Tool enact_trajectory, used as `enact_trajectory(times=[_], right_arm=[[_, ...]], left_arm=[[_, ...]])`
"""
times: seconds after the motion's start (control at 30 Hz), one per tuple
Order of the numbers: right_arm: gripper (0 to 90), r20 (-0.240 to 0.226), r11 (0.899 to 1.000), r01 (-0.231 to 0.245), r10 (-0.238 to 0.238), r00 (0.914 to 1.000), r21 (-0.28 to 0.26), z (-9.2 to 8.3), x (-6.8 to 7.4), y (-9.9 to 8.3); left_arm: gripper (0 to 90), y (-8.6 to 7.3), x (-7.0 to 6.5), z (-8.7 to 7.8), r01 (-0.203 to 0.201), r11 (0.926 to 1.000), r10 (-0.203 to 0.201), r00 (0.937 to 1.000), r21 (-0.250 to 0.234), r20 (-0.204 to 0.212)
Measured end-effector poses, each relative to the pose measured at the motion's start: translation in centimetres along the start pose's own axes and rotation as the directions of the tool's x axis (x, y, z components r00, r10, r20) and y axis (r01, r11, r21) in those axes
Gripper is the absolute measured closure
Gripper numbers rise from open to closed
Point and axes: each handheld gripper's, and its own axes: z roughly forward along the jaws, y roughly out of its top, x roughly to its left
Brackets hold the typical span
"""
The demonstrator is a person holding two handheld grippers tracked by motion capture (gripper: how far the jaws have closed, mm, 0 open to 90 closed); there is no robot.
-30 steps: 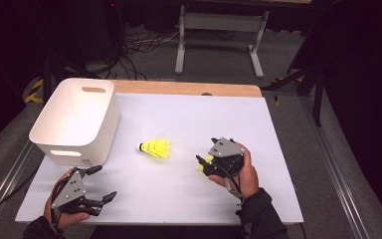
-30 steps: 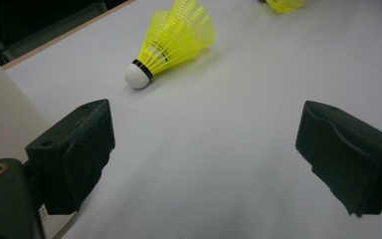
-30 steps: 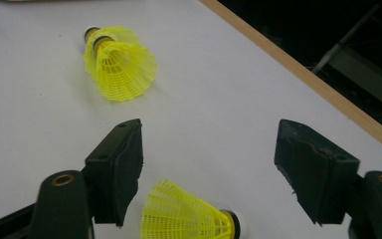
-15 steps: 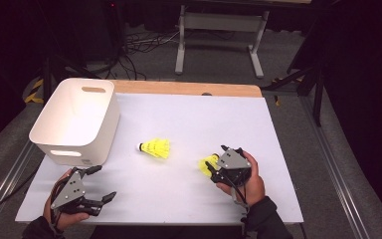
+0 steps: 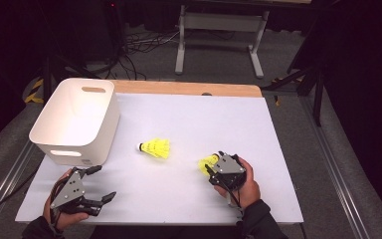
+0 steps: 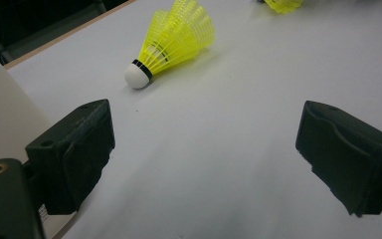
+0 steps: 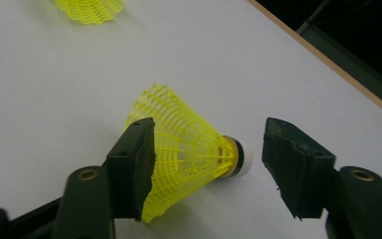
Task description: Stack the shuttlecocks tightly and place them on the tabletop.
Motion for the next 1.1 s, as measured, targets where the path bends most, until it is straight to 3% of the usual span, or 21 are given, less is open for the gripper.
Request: enact_trajectory(times=[0.13, 0.33, 0.4, 0.57, 0.7, 0.93, 1.03, 1.1], right_arm=[[51.7, -0.004, 1.0, 0.014, -0.014, 0.9999, 0.019, 0.5, 0.3, -0.1], [67.0, 0.015, 1.0, 0.008, -0.008, 0.9999, 0.005, 0.3, 0.1, -0.1], [76.9, 0.016, 1.0, 0.018, -0.018, 0.9997, -0.006, 0.1, 0.0, 0.0], [82.3, 0.038, 0.999, 0.048, -0.048, 0.9981, -0.009, -0.1, 0.0, 0.1], [88.6, 0.048, 0.999, 0.042, -0.04, 0.998, -0.032, -0.4, -0.4, 0.2], [89.3, 0.051, 0.996, -0.009, 0.014, 0.9986, -0.089, -1.0, -1.3, 0.5], [89.4, 0.011, 0.988, -0.066, 0.069, 0.9976, -0.138, -1.0, -1.9, 0.8], [89.4, -0.003, 0.985, -0.08, 0.081, 0.9967, -0.15, -1.0, -2.0, 0.9]], left_arm=[[9.2, 0.0, 0.0, 0.0, -0.001, 1.0, 0.001, 1.0, 0.001, 0.003], [9.2, 0.0, 0.0, 0.1, -0.002, 1.0, 0.002, 1.0, 0.005, 0.003], [9.3, 0.0, 0.0, 0.1, -0.005, 1.0, 0.005, 1.0, 0.007, 0.007], [9.3, 0.0, 0.0, 0.1, -0.005, 0.9999, 0.005, 1.0, 0.011, 0.007], [9.4, 0.0, 0.0, 0.1, -0.003, 1.0, 0.003, 1.0, 0.008, 0.006], [9.4, 0.0, 0.0, 0.1, 0.003, 1.0, -0.003, 1.0, 0.005, 0.003], [9.4, 0.0, 0.1, 0.2, 0.005, 1.0, -0.005, 1.0, 0.007, 0.002], [9.4, 0.0, 0.1, 0.2, 0.004, 1.0, -0.004, 1.0, 0.007, 0.001]])
